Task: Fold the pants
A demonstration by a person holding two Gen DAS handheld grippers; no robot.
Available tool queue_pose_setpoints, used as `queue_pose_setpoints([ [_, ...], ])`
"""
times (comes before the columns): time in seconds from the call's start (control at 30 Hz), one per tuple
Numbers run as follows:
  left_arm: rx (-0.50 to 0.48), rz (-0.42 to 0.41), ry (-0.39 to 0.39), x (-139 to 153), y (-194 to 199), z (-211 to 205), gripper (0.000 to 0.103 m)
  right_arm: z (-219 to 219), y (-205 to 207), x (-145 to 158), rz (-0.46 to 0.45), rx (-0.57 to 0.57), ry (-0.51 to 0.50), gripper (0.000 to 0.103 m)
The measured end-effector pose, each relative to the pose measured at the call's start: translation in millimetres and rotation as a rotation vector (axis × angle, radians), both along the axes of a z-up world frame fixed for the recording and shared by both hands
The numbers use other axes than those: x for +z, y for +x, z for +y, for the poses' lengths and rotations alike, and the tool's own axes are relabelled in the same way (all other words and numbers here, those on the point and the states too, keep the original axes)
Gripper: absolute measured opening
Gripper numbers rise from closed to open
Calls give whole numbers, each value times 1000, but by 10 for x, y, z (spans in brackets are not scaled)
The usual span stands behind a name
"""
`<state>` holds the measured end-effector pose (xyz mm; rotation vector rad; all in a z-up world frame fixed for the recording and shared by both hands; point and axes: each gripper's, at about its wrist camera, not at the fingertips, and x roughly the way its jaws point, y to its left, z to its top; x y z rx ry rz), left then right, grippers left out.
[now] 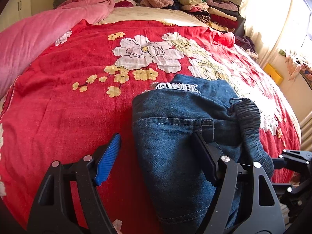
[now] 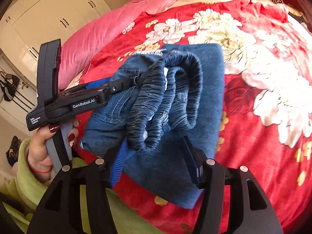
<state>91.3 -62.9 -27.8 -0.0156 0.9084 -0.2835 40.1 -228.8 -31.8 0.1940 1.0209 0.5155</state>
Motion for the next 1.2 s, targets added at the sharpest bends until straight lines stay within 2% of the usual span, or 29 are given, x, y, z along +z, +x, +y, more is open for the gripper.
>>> queue_pose_setpoints([
  [0.1, -4, -5, -8, 25, -27, -2, 68, -83, -37, 67, -24, -17, 1, 61],
  [0.4, -18, -24, -22, 101, -144, -18, 73, -245, 11, 272, -105, -76, -12, 61],
  [0.47, -20, -31, -21, 120, -171, -24, 73, -269, 15, 309, -124, -86, -20, 76],
  [0.6, -25, -37, -25, 156, -213, -27, 74, -298, 13, 387, -161, -95, -46, 77],
  [0.67, -27, -40, -26, 167, -230, -33, 75, -312, 23, 416, -174, -101, -57, 80],
  [0.73, -29, -42, -26, 177, -245, -34, 85, -322, 33, 432, -184, -105, -66, 81],
  [0.77, -28, -44, -27, 184, -253, -34, 86, -327, 36, 438, -189, -109, -73, 82],
  [1.2, -27, -50, -12, 207, -292, -26, 89, -447, 135, 387, -187, -152, -96, 85],
])
